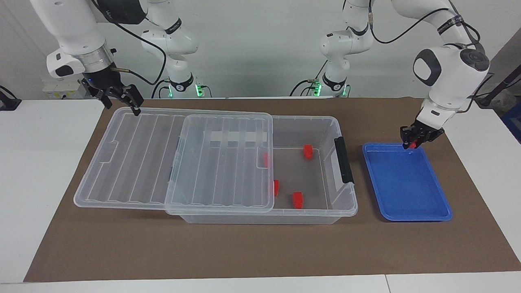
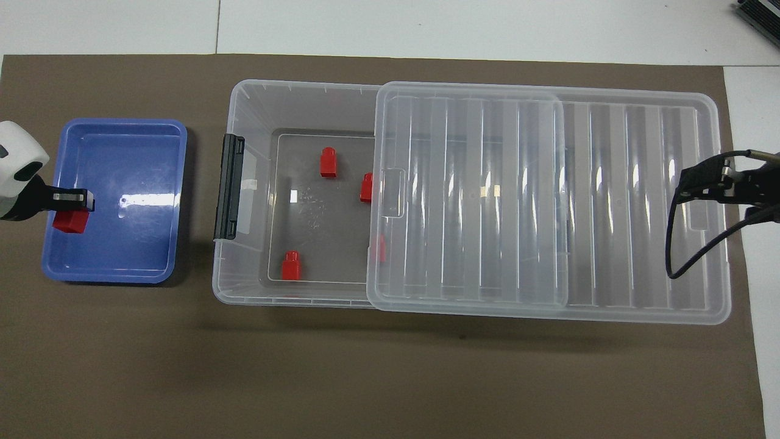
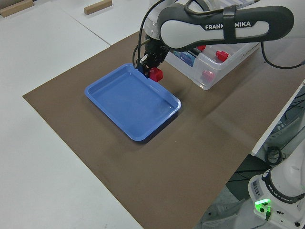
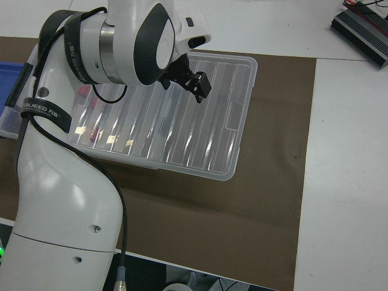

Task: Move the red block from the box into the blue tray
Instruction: 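Lower the red block into the blue tray and open the left gripper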

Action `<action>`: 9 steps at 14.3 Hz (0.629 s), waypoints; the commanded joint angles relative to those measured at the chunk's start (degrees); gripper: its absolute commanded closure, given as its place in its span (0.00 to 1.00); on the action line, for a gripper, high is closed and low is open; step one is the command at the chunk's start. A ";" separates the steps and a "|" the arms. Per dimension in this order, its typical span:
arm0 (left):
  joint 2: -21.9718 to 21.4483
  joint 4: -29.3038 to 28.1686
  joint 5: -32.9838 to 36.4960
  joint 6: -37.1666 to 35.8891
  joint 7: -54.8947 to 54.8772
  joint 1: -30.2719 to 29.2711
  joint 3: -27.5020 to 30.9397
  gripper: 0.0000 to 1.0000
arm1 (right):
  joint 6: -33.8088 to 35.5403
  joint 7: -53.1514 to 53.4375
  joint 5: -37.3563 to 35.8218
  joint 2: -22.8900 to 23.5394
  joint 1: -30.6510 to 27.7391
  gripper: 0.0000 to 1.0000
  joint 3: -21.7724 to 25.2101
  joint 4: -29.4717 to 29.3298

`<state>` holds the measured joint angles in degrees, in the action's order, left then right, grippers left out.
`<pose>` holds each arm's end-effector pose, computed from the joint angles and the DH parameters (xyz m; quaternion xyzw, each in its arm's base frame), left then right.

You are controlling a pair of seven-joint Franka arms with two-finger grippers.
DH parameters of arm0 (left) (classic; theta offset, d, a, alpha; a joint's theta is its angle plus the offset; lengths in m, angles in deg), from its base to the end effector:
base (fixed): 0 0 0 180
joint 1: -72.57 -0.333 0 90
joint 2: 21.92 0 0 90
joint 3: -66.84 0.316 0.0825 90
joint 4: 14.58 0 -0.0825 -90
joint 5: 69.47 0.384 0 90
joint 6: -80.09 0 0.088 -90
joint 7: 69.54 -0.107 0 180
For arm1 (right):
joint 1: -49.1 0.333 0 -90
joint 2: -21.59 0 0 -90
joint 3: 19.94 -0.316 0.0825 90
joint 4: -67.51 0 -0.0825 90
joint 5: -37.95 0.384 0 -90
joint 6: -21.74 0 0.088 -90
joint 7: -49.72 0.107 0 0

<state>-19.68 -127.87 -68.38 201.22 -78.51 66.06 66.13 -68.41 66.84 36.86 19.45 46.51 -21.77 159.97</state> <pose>0.5718 0.0590 0.4566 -0.9983 0.0321 -0.0474 0.0143 0.5427 -0.0089 0.6250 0.9878 -0.1554 0.0000 0.0102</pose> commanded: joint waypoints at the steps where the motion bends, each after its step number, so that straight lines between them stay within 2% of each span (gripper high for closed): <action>1: 1.27 -2.98 0.75 7.87 -0.79 -0.87 -0.07 1.00 | 0.24 -1.21 1.09 -0.32 -0.04 0.00 0.43 0.36; 3: 2.50 -4.92 0.84 12.97 -0.79 -2.10 -0.16 1.00 | 0.24 -1.21 1.09 -0.32 -0.04 0.00 0.43 0.36; 7: 6.10 -4.92 0.75 20.01 -0.79 -3.68 -0.07 1.00 | 0.24 -1.21 1.09 -0.32 -0.04 0.00 0.43 0.36; 9: 10.22 -4.49 0.75 24.92 -0.36 -3.86 -0.07 1.00 | 0.24 -1.21 1.09 -0.32 -0.04 0.00 0.43 0.36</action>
<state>-12.88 -132.22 -68.38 220.97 -78.65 63.10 66.41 -68.41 66.84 36.86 19.45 46.51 -21.77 159.97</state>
